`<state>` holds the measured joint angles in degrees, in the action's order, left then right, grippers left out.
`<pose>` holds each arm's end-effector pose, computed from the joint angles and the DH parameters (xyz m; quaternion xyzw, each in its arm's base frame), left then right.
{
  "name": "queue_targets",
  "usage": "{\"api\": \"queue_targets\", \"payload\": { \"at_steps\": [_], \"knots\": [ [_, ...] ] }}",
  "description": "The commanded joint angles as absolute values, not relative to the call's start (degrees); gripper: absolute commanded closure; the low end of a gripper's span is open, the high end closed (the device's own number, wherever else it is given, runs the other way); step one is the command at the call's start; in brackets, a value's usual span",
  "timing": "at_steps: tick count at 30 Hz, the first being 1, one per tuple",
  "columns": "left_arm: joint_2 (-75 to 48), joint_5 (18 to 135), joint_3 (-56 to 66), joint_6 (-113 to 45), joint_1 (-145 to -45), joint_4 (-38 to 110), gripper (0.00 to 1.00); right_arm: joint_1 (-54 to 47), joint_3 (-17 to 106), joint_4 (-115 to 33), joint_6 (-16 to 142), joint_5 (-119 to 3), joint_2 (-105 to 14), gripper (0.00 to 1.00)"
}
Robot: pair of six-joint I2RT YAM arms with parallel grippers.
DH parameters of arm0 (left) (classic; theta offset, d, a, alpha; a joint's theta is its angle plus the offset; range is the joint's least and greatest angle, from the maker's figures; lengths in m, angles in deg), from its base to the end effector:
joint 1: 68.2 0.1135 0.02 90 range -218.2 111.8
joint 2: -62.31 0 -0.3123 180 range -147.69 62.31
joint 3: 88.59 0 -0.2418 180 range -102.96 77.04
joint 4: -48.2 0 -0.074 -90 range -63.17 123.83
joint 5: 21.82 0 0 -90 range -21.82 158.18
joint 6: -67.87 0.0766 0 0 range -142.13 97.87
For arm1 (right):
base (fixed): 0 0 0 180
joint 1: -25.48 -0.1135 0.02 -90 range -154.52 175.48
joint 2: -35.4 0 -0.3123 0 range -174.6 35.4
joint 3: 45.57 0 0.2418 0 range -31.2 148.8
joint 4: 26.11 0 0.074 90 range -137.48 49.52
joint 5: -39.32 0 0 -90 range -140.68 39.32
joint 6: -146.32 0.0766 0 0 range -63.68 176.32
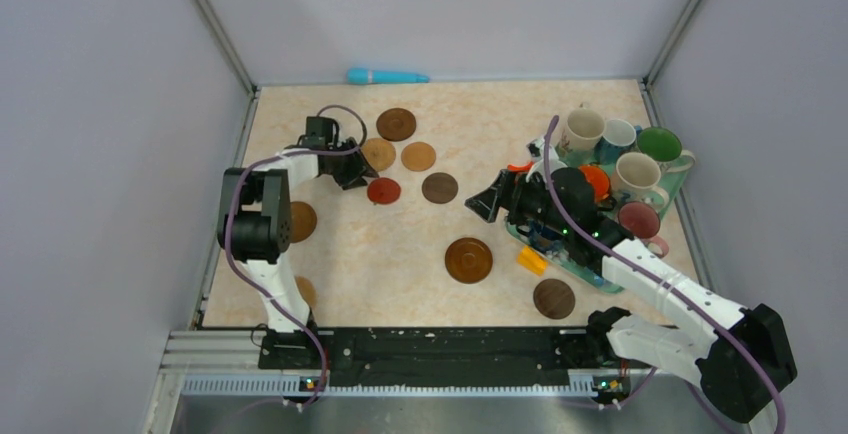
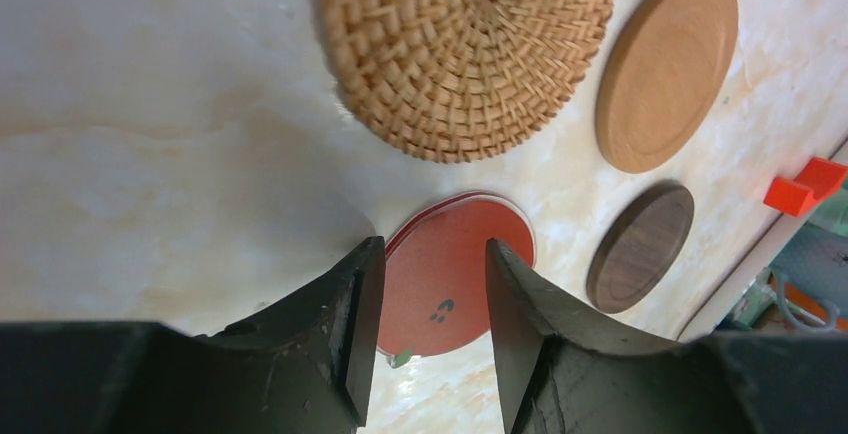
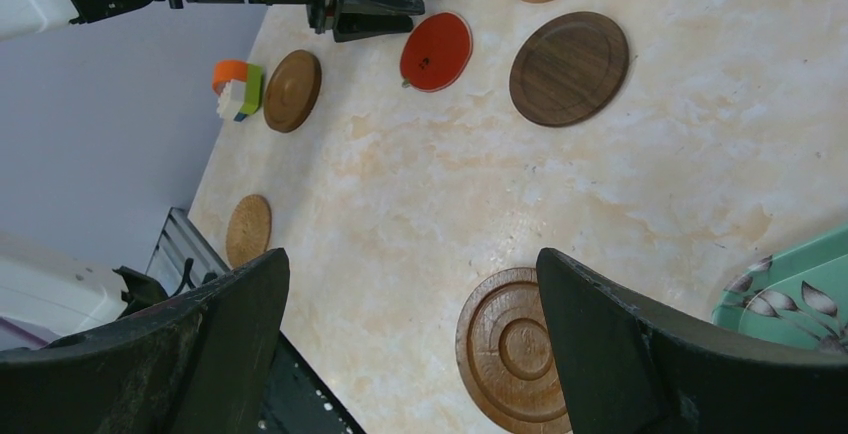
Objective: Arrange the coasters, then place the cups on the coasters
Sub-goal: Move the coaster to the center of the board.
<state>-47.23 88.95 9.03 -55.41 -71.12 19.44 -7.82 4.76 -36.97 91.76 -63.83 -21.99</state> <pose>0.4193 -0.0486 0.1768 -0.1953 0.9215 -0.2534 0.2204 0.1852 0.1425 0.3011 -0.0524 0.8044 0.4064 0.4302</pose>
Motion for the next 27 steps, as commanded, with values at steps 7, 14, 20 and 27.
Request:
{"api": "queue_targets", "payload": {
  "at_steps": [7, 14, 20, 27],
  "knots": [
    [-46.4, 90.2, 11.9, -58.2, -73.9, 19.9, 0.53, -8.6, 4.2, -35.2, 92.2, -63.5, -20.6, 0.07],
    [-41.0, 82.0, 12.8, -56.4, -75.3, 16.3, 0.52, -8.5, 4.0, -35.6, 92.2, -63.2, -19.9, 0.07],
    [-37.2, 82.4, 16.3, -57.2, -79.4, 15.9, 0.52, -8.5, 3.2, -35.4, 92.1, -62.9, -19.8, 0.07],
    [-36.9, 83.2, 19.7, -59.2, -82.6, 18.4, 0.51, -8.6, 3.0, -35.6, 92.2, -62.8, -19.8, 0.08]
  ]
}}
